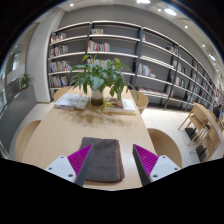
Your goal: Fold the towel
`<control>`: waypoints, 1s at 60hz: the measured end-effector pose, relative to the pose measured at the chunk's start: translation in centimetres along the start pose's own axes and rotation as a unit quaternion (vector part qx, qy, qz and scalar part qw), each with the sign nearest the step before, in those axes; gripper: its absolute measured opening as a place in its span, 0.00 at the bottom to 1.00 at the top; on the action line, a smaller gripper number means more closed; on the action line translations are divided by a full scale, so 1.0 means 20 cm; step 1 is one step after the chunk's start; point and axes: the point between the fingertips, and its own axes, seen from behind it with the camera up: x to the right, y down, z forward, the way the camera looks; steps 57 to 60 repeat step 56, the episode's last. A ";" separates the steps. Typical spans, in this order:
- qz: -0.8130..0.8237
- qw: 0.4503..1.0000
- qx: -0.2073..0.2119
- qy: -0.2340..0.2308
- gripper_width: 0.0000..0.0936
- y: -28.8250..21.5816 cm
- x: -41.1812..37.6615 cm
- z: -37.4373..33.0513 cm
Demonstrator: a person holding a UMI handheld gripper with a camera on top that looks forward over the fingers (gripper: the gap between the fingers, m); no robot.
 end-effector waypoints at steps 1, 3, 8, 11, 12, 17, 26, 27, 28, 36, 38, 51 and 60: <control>0.004 1.000 0.007 -0.001 0.85 -0.02 0.00 -0.04; 0.009 1.000 0.022 -0.003 0.85 -0.07 -0.01 -0.14; 0.022 0.999 0.045 -0.008 0.86 -0.15 -0.05 -0.31; 0.024 0.998 0.058 -0.016 0.86 -0.15 -0.09 -0.45; 0.024 0.998 0.060 -0.018 0.86 -0.16 -0.10 -0.47; 0.027 0.997 0.070 -0.014 0.87 -0.15 -0.13 -0.63; 0.037 0.996 0.080 -0.008 0.88 -0.01 -0.20 -0.91; 0.040 0.996 0.083 -0.008 0.87 -0.01 -0.21 -0.94; 0.043 0.995 0.087 -0.009 0.87 0.01 -0.22 -0.96; 0.043 0.996 0.078 -0.011 0.87 0.12 -0.29 -1.11; 0.037 0.996 0.078 -0.010 0.87 0.15 -0.30 -1.13; 0.035 0.996 0.081 -0.023 0.87 0.22 -0.37 -1.26; 0.034 0.996 0.084 -0.021 0.87 0.22 -0.38 -1.27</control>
